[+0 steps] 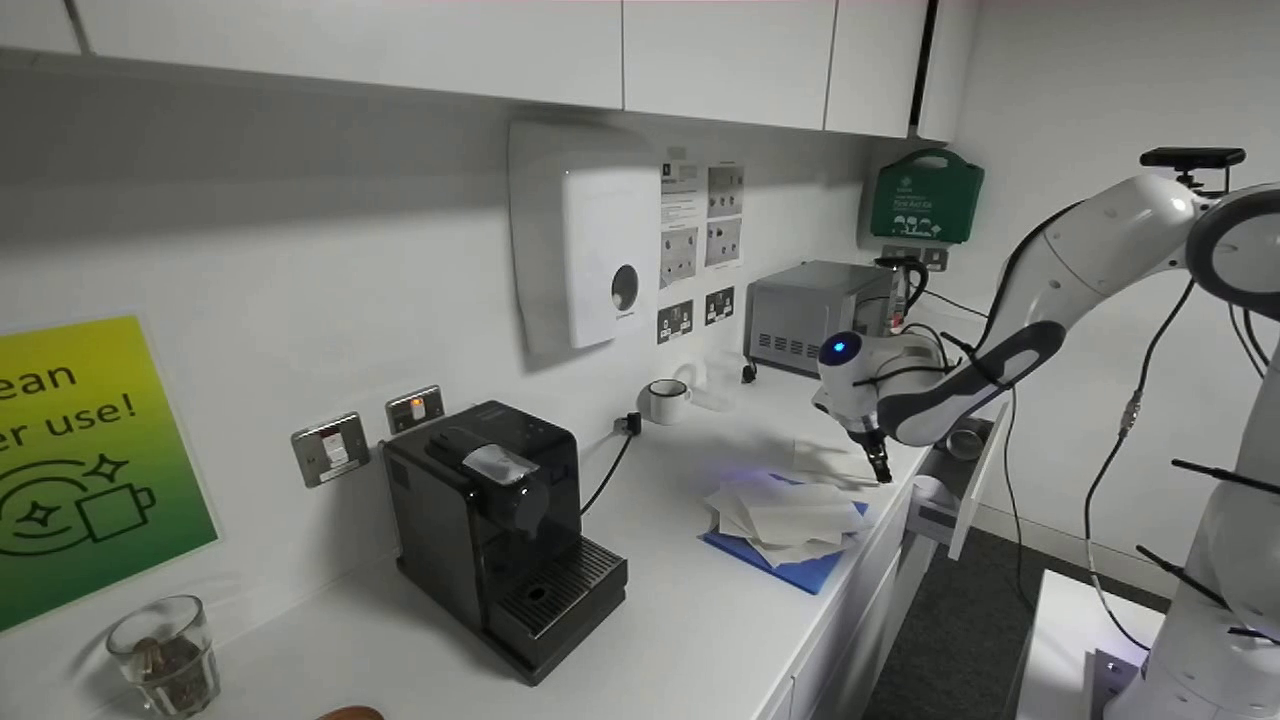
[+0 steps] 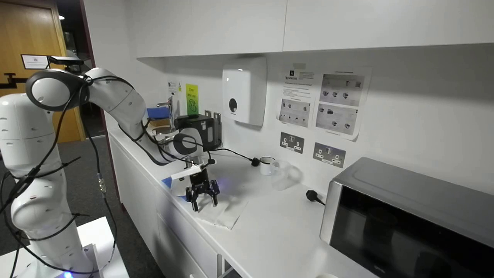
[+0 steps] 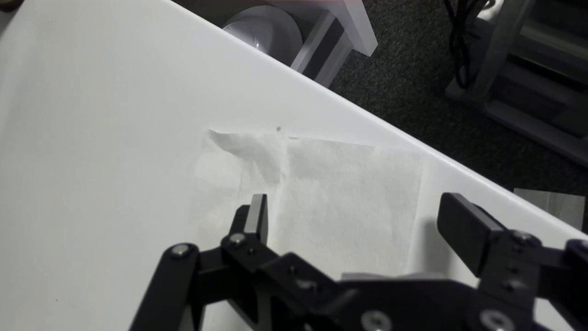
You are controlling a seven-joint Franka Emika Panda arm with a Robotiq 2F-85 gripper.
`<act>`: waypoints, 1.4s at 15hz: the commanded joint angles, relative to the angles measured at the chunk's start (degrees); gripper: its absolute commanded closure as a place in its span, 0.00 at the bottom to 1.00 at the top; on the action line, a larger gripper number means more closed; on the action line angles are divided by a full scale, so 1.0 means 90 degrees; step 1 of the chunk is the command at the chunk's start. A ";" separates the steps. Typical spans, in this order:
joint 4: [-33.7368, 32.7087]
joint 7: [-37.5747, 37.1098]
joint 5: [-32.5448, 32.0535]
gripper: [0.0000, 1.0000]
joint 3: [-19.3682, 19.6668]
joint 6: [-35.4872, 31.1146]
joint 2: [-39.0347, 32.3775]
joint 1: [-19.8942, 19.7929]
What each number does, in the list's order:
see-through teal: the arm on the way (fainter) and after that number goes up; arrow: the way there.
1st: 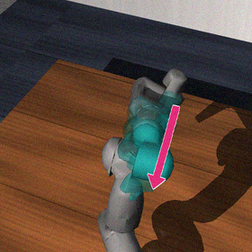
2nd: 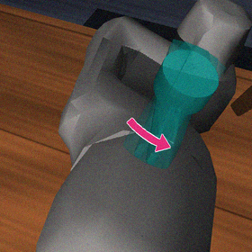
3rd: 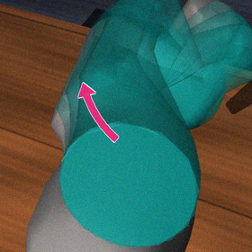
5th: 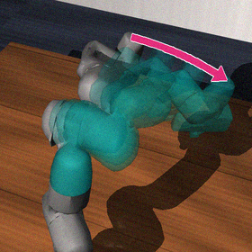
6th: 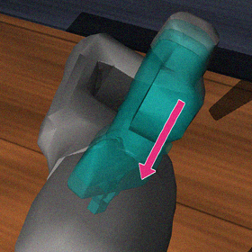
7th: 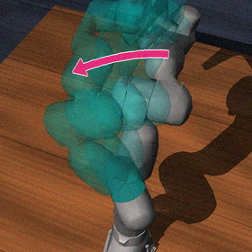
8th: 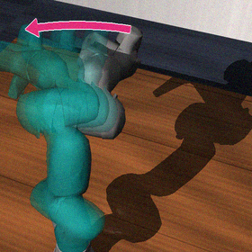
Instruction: Place the white napkins on the blue placemat
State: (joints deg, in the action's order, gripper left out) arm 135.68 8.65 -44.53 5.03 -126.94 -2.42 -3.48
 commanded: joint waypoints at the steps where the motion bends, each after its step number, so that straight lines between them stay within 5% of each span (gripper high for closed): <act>1: 0.0134 0.0000 -0.0182 0.00 0.0054 -0.0325 0.0016 -0.0122; 16: 0.0092 -0.0074 -0.0381 0.01 0.0088 -0.0421 -0.0106 -0.0196; 17: 0.0085 -0.0078 -0.0411 0.07 0.0091 -0.0417 -0.0112 -0.0195; 18: 0.0079 -0.0080 -0.0439 0.26 0.0093 -0.0415 -0.0118 -0.0195; 21: 0.0071 -0.0076 -0.0475 0.48 0.0095 -0.0414 -0.0126 -0.0194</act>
State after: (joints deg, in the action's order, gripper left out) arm 135.92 8.63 -46.68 5.50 -129.05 -3.47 -4.58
